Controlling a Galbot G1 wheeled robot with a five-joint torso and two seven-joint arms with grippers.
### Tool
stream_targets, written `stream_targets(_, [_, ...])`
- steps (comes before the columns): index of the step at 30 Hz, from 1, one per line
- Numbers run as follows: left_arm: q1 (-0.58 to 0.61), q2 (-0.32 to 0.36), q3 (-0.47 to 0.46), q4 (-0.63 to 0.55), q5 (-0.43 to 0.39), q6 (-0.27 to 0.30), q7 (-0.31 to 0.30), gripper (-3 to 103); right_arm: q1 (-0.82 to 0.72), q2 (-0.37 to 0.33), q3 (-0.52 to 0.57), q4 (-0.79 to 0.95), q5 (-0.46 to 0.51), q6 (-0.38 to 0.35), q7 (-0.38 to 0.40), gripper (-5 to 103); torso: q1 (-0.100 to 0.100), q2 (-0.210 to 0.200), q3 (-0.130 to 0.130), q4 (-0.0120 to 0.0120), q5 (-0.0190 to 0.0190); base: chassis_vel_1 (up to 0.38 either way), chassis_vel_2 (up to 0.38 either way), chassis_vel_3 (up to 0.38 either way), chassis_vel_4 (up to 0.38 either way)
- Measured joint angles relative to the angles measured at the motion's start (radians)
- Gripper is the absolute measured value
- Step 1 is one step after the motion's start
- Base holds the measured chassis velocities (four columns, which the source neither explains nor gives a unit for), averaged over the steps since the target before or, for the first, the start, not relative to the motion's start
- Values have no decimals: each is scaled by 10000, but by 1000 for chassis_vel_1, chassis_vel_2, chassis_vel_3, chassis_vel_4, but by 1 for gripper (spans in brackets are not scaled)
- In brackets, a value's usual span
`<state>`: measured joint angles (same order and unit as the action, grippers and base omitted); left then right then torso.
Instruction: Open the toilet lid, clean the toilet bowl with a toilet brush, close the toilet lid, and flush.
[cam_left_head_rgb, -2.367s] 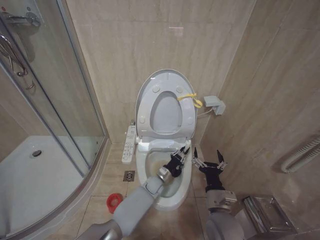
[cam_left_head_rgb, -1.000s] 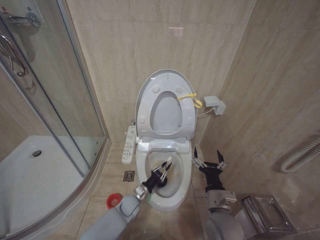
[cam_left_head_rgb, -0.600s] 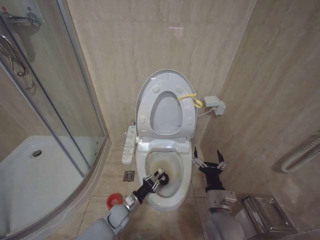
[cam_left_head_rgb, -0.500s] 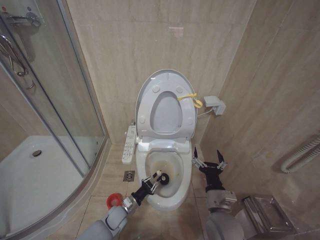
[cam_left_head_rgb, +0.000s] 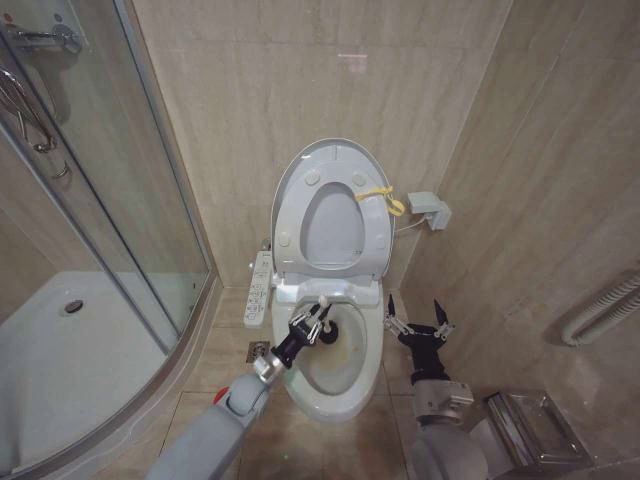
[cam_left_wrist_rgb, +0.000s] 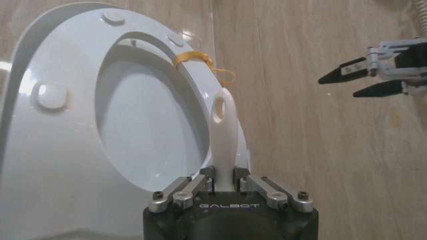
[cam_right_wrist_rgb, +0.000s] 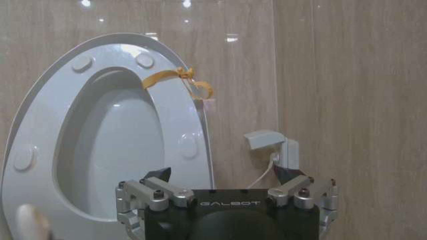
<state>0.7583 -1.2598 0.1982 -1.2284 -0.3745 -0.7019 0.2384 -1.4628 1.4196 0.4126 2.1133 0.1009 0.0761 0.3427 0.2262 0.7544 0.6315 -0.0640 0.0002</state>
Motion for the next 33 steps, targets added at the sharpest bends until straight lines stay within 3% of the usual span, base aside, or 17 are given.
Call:
stream_targets(10, [-684,-958,887,1110,-202,-13,124,18,0,0,0,0,0,0,0,100,0,0,0,-2,0,0,0,0,0])
stream_targets(20, [-1047,-1318,1208,1921,-411,-12,212,18,0,0,0,0,0,0,0,100,0,0,0,0,0,0,0,0,0])
stream_targets(25, [-1186,-1520,1239,3042,-500,-379,1000,18,0,1,0,0,0,0,0,100,0,0,0,1,-1,0,0,0,0])
stream_targets(33, [-1420,-1707,1133,2900,-528,-413,1014,18,0,0,0,0,0,0,0,100,0,0,-1,-3,-2,0,0,0,0])
